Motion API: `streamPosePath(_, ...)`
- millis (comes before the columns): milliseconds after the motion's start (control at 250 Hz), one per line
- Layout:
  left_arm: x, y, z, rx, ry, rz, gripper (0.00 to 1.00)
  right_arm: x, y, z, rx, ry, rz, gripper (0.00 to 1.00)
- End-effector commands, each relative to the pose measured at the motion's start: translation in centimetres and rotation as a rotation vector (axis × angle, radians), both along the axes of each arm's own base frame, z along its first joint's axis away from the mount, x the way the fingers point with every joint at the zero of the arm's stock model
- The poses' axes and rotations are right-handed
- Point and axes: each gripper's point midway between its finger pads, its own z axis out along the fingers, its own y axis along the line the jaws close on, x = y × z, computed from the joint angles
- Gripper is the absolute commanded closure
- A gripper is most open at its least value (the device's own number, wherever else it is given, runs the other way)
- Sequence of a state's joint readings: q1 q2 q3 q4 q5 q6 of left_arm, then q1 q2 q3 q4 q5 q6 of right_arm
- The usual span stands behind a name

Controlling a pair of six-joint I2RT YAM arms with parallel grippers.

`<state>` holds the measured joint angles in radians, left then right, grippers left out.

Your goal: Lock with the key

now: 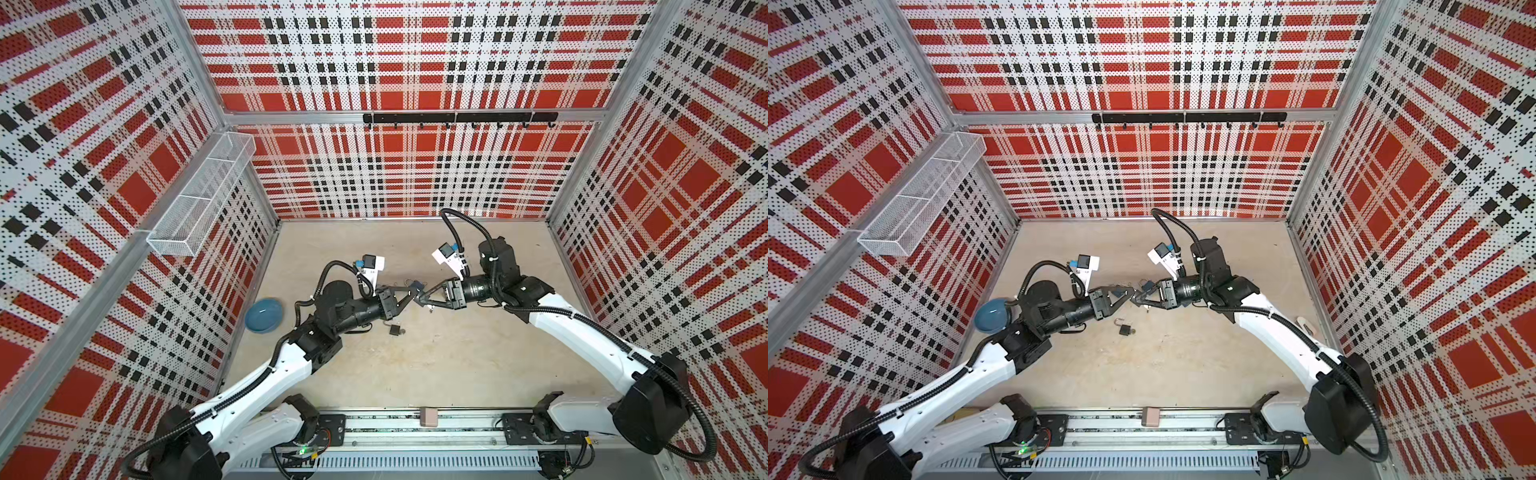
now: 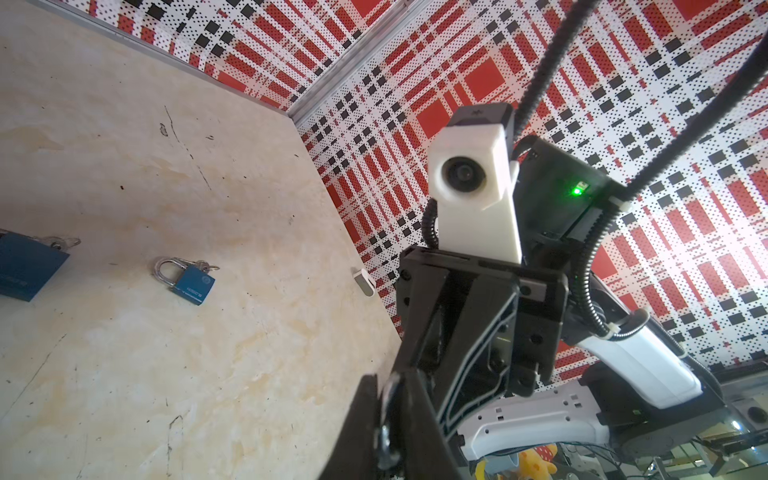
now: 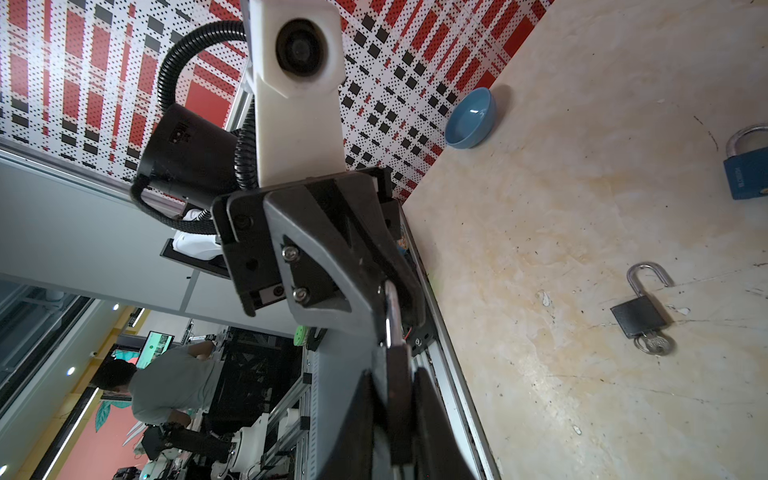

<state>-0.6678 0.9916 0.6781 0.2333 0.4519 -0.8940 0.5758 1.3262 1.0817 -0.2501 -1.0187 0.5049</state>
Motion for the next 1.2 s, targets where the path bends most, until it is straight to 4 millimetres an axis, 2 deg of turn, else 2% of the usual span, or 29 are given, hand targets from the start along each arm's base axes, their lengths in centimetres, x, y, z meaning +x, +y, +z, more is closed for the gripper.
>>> streamPosePath(0,-3.2,-1.9,-0.6,0.011,0.046,-0.175,0.89,0.5,1.8,4.2,0.101,-0.210,0.019,1.00)
streamPosePath(136,-3.2,-1.9,-0.8,0.014,0.047,-0.176,1.00,0.5,1.7,4.3,0.103,-0.218,0.016,1.00)
streamPosePath(276,-3.1,-1.8,-1.1,0.018,0.053,-0.171,1.00,0.6,1.7,4.2,0.093,-0.219,0.005,1.00)
streamPosePath(416,-2.2,-0.8,-1.5,0.014,0.065,-0.110,1.00,0.7,1.7,3.8,0.082,-0.212,-0.002,1.00)
streamPosePath(512,-1.2,0.4,-1.4,0.008,0.055,-0.033,1.00,0.8,1.5,3.8,0.087,-0.224,-0.011,0.73)
streamPosePath(644,0.4,2.3,-0.8,-0.013,0.021,0.101,1.00,0.9,1.2,3.8,0.107,-0.223,-0.027,0.59)
streamPosePath(868,1.9,3.9,0.2,-0.077,0.016,0.185,1.00,1.0,0.1,3.8,0.143,-0.194,-0.059,0.57)
streamPosePath(1192,2.0,4.8,3.5,-0.154,-0.030,0.202,1.00,1.5,0.4,1.6,0.112,-0.154,-0.058,0.56)
